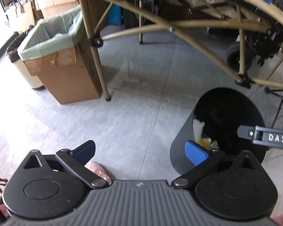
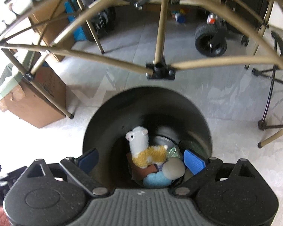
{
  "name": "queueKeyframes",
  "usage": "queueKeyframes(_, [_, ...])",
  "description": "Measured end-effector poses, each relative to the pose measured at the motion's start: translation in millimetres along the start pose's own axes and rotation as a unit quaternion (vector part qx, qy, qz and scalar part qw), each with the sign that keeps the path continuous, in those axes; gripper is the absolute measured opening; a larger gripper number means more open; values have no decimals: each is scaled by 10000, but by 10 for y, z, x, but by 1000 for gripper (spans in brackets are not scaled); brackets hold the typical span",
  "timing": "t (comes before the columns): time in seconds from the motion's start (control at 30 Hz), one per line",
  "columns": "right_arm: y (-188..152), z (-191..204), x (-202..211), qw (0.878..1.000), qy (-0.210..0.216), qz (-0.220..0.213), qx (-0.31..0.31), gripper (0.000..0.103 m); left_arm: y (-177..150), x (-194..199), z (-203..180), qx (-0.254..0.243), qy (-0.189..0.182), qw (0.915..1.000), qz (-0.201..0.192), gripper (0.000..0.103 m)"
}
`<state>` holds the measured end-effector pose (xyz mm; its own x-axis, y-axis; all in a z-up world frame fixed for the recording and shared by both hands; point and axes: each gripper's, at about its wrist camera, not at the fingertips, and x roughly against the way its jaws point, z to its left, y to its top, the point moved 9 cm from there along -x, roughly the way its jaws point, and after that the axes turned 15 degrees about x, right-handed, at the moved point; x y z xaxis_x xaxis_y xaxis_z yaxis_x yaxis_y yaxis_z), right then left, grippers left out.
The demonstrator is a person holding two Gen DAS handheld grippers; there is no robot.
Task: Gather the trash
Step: 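Raise both tools from the bin back toward the table items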
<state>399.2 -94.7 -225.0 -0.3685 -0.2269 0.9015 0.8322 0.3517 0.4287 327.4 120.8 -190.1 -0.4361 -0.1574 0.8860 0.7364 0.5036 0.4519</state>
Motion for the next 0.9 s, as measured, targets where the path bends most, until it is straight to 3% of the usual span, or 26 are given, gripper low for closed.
queueKeyframes(0.47, [199,-182,1247,9852,-341,-1671,-161,96,268,808,-270,34,-508,9932,-1051,103])
queueKeyframes(0.6, [334,-373,1557,9762,-409,-2101,-338,102,416,1025,-439,10,-723,9881,-1357,103])
queueKeyframes(0.9, [755,-1040,1986,9470,-903,-3027,-580,103,892,1320,-995,-26,-1049,9773,-1839,103])
